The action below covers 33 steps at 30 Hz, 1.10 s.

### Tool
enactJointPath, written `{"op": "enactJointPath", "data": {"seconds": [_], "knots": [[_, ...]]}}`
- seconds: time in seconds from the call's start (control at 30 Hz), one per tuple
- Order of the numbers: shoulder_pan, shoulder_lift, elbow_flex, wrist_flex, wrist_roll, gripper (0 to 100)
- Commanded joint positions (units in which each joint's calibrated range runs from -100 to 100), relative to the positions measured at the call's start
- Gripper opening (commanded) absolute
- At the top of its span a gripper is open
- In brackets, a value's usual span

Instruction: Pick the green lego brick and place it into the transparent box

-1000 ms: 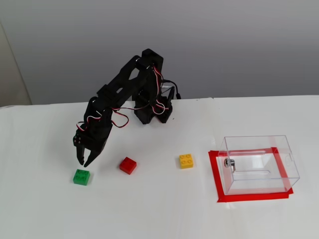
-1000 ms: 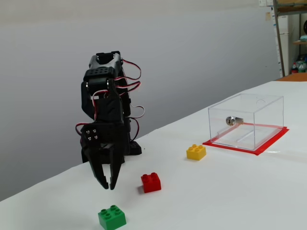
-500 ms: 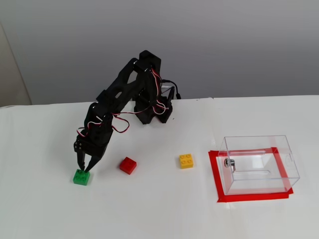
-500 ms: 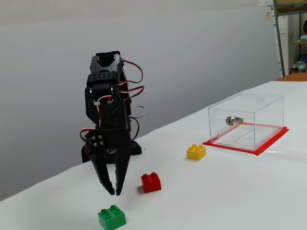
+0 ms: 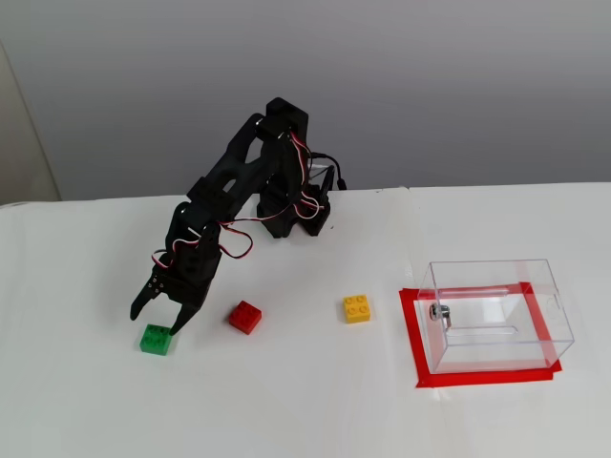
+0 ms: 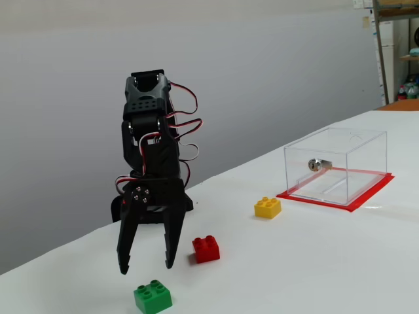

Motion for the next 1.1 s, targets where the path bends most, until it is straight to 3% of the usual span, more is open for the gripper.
{"op": "enactJointPath", "data": {"seconds": [0.0, 0.23, 0.87, 1.07], "knots": [[0.2, 1.4, -0.8, -0.2, 0.2, 32], [0.2, 3.6, -0.6, -0.2, 1.2, 39], [0.7, 7.5, -1.4, -1.0, 0.6, 38], [0.7, 7.5, -1.2, -6.2, -1.1, 38]]}}
